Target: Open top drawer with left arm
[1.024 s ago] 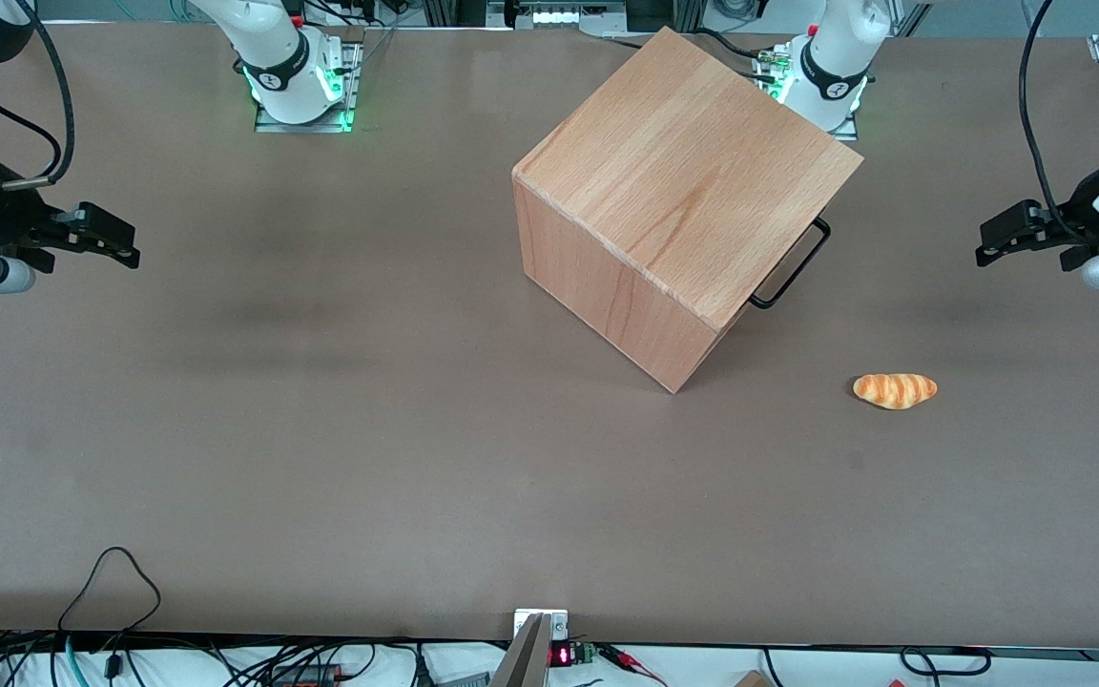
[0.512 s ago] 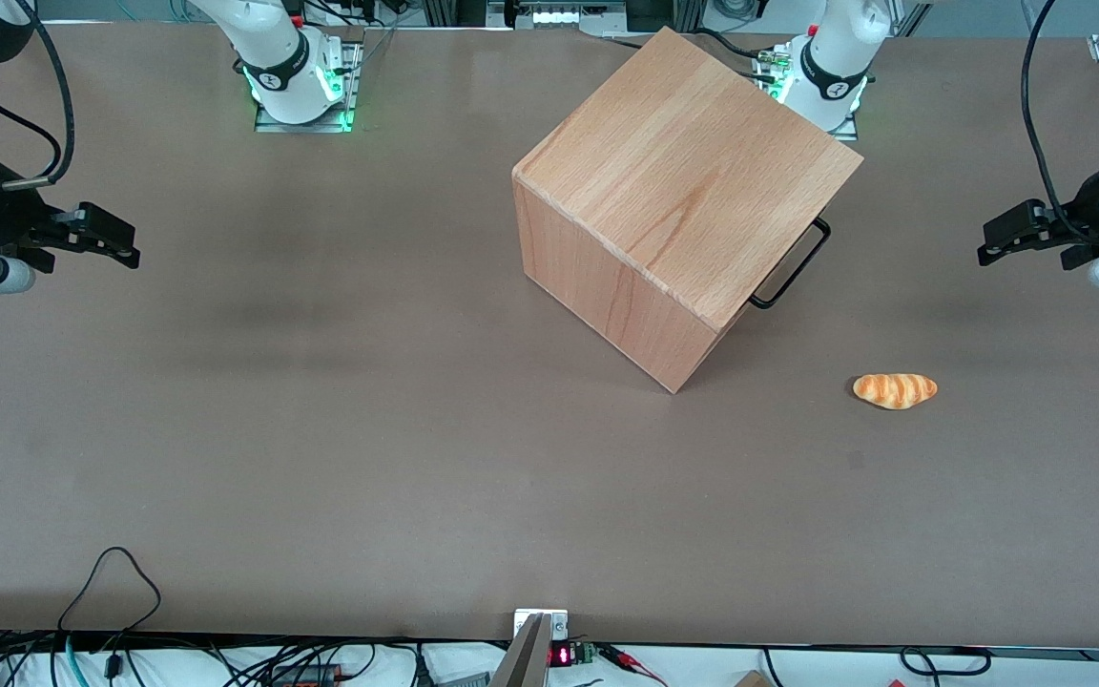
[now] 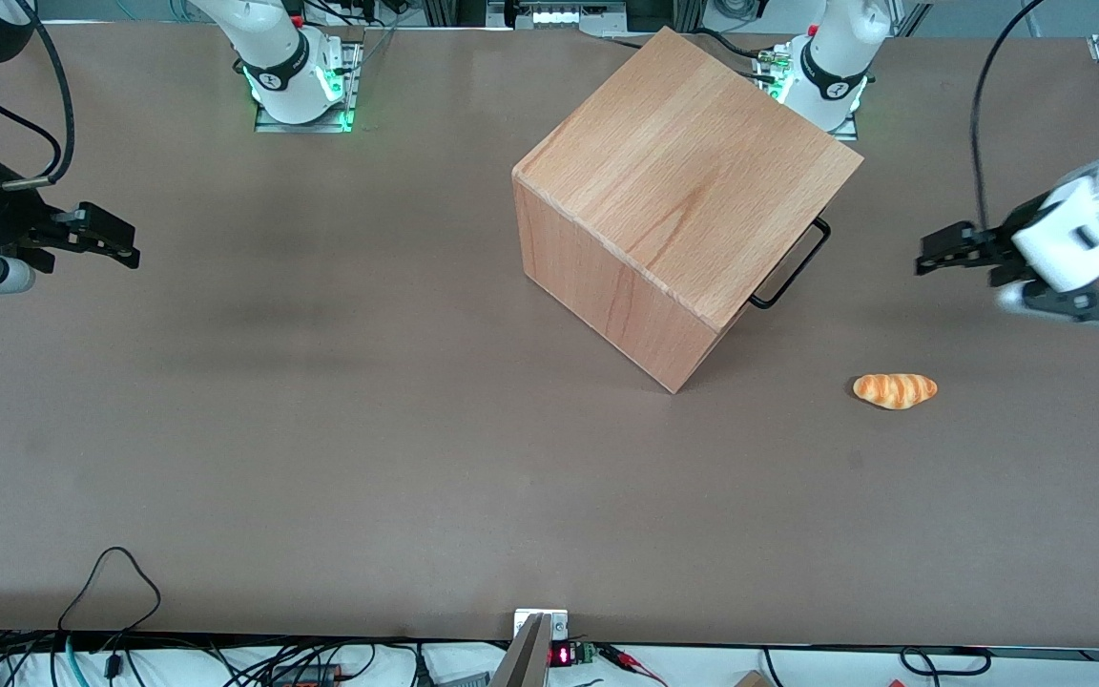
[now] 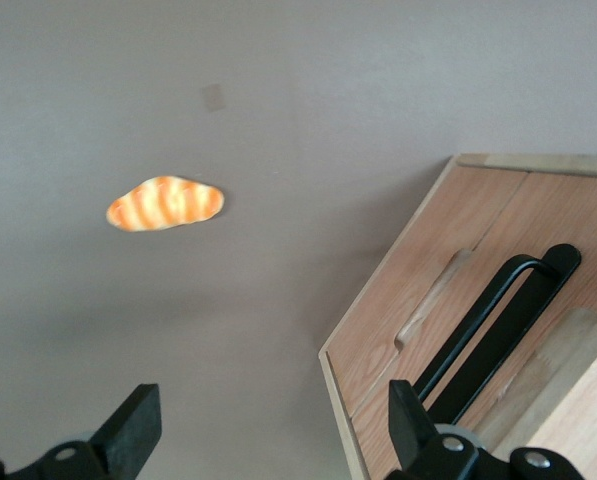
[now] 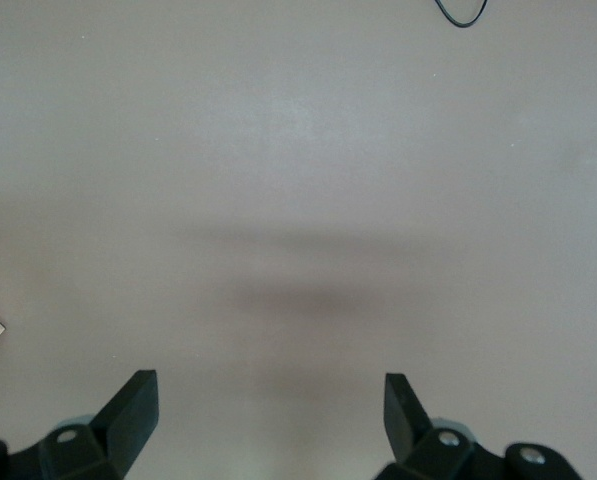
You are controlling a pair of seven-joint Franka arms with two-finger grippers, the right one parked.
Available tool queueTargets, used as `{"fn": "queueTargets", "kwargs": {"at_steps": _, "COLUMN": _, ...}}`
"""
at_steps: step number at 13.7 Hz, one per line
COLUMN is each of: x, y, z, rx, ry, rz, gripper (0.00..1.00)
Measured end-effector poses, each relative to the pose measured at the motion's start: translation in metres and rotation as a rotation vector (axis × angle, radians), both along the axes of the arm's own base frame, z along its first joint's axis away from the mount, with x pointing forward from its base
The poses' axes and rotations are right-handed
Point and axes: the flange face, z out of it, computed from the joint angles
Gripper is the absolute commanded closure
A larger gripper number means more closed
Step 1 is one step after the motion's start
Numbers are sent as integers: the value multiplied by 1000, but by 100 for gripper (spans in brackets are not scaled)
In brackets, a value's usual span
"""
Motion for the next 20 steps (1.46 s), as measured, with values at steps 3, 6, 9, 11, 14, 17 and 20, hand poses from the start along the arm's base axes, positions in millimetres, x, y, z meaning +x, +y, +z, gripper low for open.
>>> {"fn": "queueTargets", "kwargs": {"at_steps": 3, "x": 0, "y": -26, "z": -25, "rx": -13, "ry": -4, "rz": -117, "gripper": 0}}
{"fn": "queueTargets", "kwargs": {"at_steps": 6, "x": -6, "y": -51, "z": -43, "rx": -38, "ry": 23, "rz": -183, "gripper": 0}}
{"fn": "queueTargets", "kwargs": {"at_steps": 9, "x": -13, "y": -68, "z": -58, "rx": -86, "ry": 44, "rz": -222, "gripper": 0}}
{"fn": "queueTargets", "kwargs": {"at_steps": 11, "x": -14, "y": -68, "z": -69, "rx": -104, "ry": 41, "rz": -254, "gripper": 0}}
{"fn": "queueTargets", "kwargs": {"at_steps": 14, "x": -18, "y": -69, "z": -86, "rx": -137, "ry": 47, "rz": -291, "gripper": 0}}
{"fn": "queueTargets", "kwargs": {"at_steps": 17, "x": -20, "y": -69, "z": -91, "rx": -146, "ry": 52, "rz": -304, "gripper": 0}}
{"fn": "queueTargets", "kwargs": {"at_steps": 20, "x": -21, "y": -69, "z": -95, "rx": -147, "ry": 59, "rz": -305, "gripper": 0}}
